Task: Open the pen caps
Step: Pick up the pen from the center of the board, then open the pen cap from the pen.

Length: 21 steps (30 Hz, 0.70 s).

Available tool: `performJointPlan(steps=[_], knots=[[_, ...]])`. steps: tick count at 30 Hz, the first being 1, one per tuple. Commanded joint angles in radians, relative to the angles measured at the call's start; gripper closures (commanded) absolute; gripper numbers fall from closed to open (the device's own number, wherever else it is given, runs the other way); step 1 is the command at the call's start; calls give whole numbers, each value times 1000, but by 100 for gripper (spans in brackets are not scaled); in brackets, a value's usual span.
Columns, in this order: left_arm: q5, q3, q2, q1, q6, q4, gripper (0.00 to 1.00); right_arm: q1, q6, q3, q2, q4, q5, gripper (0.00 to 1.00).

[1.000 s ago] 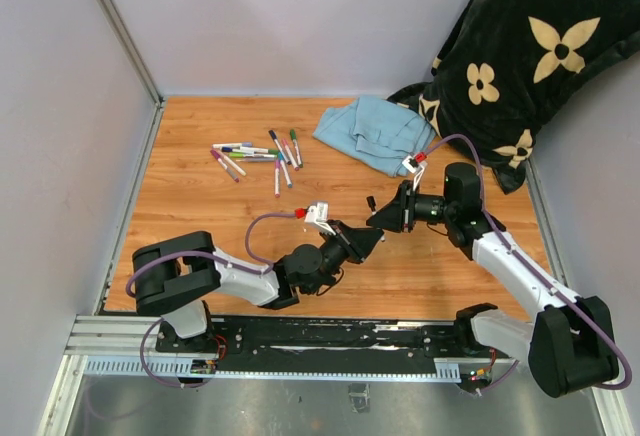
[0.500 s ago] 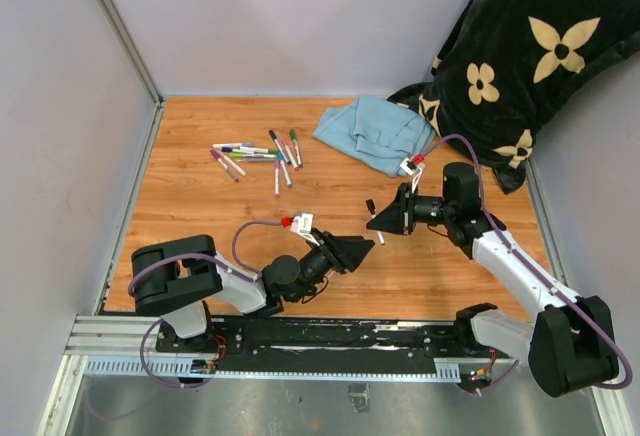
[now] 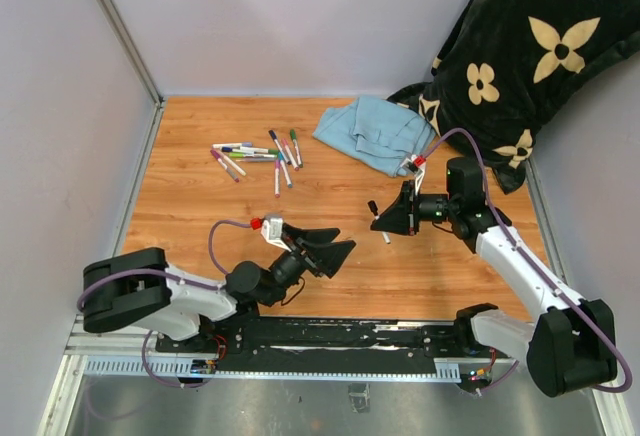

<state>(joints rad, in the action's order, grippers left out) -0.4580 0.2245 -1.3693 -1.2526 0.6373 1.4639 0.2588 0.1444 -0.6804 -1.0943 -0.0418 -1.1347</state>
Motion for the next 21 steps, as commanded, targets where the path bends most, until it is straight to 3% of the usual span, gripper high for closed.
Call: performJointPlan(steps=[1, 5, 13, 21], knots=[[-29, -52, 111, -5, -119, -9, 15, -16, -146, -48, 6, -93, -74, 98], [-60, -77, 247, -5, -170, -96, 1, -18, -186, -50, 14, -120, -83, 95], [-24, -67, 461, 5, -171, -229, 1, -18, -220, -58, 3, -146, -102, 95], [149, 1, 408, 121, -10, -295, 1, -17, -247, -67, 1, -172, -100, 95]])
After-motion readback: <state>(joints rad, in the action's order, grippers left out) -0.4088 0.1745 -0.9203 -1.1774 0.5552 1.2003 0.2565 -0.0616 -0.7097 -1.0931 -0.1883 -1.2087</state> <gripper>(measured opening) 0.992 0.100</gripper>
